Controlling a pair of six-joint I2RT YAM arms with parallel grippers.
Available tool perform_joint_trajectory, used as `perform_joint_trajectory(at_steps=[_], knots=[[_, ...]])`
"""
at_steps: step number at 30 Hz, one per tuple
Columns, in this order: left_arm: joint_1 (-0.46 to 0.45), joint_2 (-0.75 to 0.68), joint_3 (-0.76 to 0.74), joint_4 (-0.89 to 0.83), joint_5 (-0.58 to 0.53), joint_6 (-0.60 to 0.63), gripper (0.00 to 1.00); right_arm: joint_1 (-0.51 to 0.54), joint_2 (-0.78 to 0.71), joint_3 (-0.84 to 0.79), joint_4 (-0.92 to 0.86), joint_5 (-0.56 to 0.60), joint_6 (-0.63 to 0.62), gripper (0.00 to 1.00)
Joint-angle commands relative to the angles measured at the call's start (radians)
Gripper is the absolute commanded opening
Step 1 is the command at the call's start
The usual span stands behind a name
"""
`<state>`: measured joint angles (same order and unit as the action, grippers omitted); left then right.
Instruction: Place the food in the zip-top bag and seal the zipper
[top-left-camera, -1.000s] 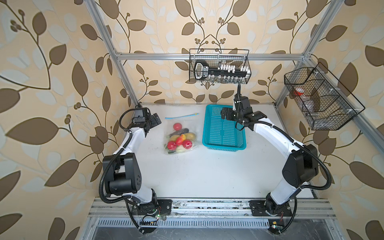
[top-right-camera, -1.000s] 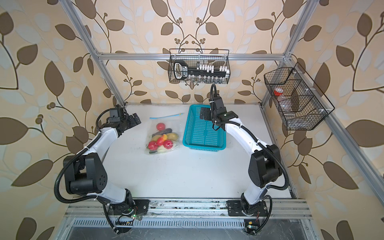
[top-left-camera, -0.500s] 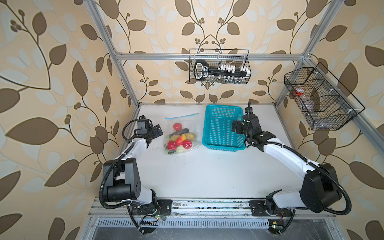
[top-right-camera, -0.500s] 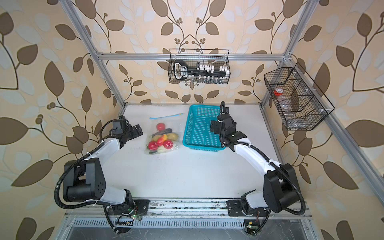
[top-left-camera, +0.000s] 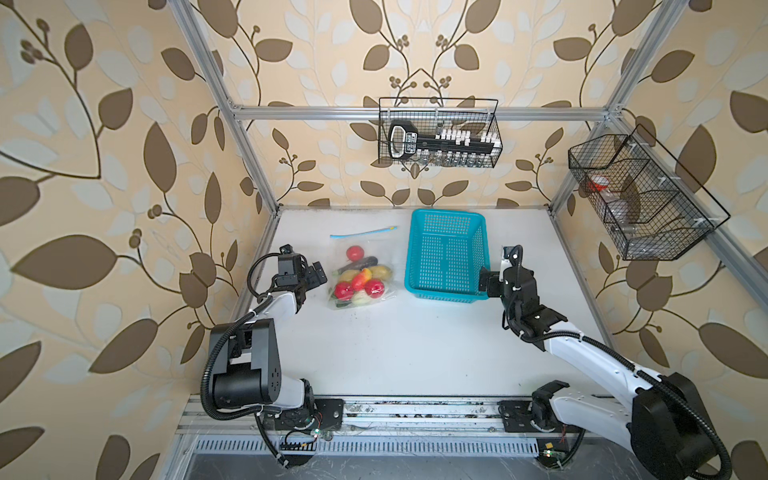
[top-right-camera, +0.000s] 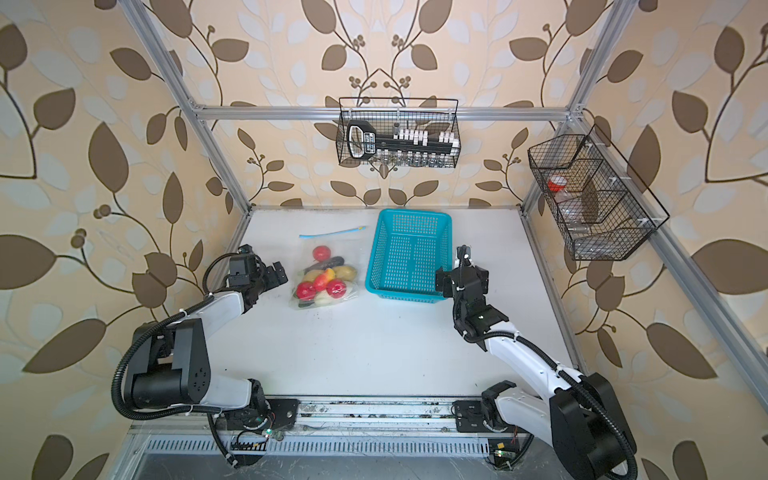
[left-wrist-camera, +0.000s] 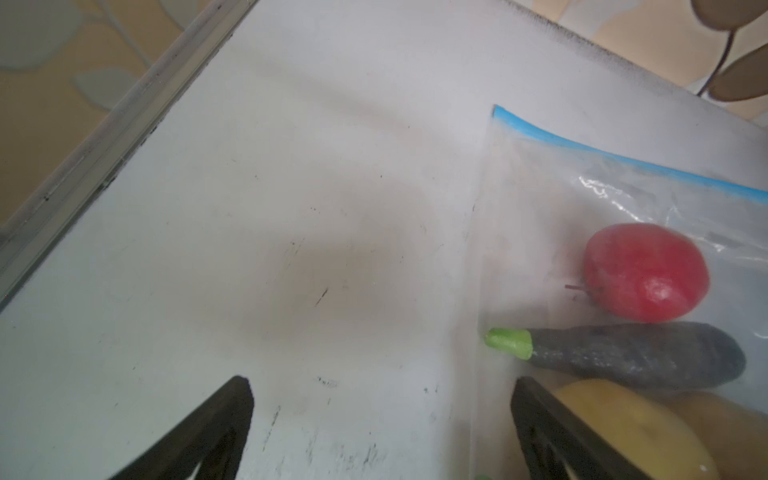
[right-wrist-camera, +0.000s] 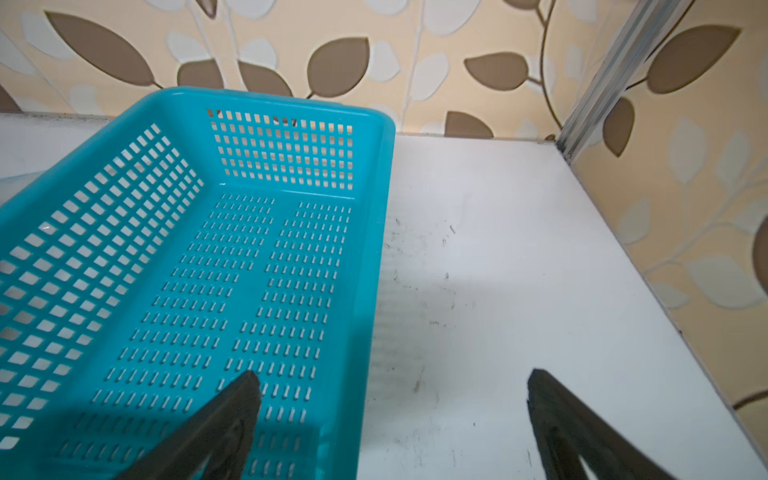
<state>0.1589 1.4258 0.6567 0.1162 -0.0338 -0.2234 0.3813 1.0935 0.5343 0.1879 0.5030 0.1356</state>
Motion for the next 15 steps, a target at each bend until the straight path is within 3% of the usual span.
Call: perform_joint_trajectory(at_steps=[1,10,15], knots=[[0.009,-0.019,-0.019,0.105,-0.032,0.024,0.99,-0.002,-0.034,-0.041,0.067,0.063,-0.058,1.0],[0.01,0.05,-0.043,0.199,-0.038,0.043,0.99,-0.016,-0.081,-0.16,0.175,0.091,-0.071,1.0],[0.01,0.078,-0.054,0.236,-0.083,0.033,0.99,-0.038,-0.132,-0.216,0.226,0.034,-0.085,1.0]])
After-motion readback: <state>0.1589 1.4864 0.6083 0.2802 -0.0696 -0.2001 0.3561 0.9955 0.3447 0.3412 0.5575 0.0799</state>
